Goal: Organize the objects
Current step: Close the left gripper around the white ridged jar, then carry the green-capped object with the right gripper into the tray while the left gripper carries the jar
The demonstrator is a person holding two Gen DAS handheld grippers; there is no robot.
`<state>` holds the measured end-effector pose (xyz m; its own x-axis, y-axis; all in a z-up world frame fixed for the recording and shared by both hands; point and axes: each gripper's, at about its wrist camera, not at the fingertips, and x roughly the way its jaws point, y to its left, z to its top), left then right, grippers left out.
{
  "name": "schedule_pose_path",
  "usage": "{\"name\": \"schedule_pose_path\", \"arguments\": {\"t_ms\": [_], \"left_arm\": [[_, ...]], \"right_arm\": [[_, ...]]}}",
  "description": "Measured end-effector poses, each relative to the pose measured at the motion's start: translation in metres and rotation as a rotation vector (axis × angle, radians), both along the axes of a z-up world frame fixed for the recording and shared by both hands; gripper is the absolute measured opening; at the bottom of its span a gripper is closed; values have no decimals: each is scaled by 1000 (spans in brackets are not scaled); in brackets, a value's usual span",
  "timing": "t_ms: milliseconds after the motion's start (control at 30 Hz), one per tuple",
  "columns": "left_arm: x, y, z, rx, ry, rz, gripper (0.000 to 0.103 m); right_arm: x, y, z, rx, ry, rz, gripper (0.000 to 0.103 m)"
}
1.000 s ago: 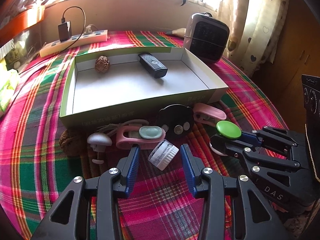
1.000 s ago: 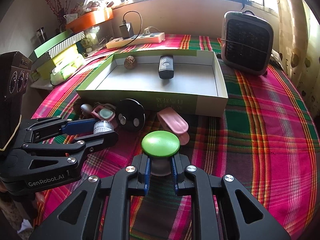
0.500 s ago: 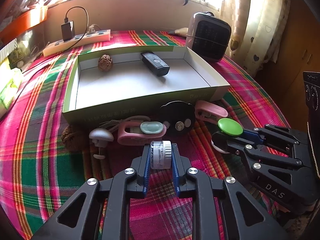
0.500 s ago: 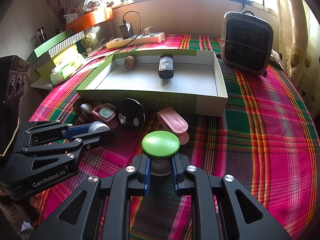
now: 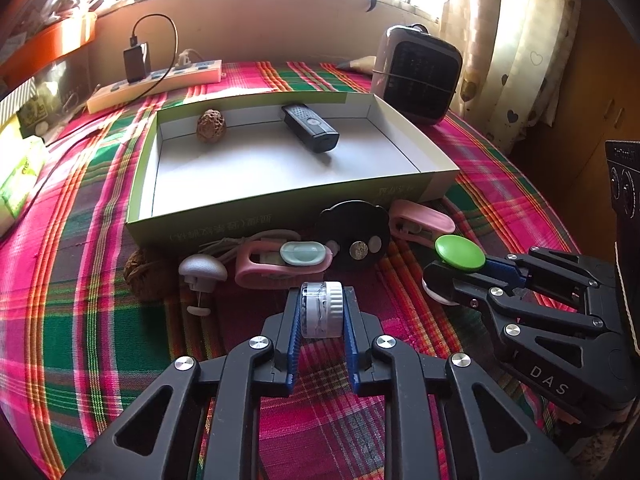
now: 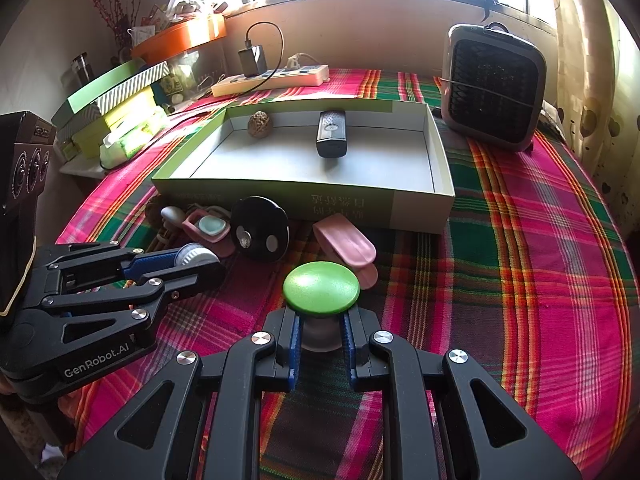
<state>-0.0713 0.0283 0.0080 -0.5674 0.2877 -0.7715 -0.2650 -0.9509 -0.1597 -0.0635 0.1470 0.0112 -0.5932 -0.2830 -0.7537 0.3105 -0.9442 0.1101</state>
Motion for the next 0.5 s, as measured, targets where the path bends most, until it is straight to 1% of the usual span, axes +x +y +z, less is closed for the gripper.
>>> {"name": "schedule_pose_path", "arguments": {"t_ms": [500], "left_arm": [[4, 0, 2, -5, 9, -2, 17]], "right_arm": [[0, 1, 1, -3, 11, -3, 18]]}}
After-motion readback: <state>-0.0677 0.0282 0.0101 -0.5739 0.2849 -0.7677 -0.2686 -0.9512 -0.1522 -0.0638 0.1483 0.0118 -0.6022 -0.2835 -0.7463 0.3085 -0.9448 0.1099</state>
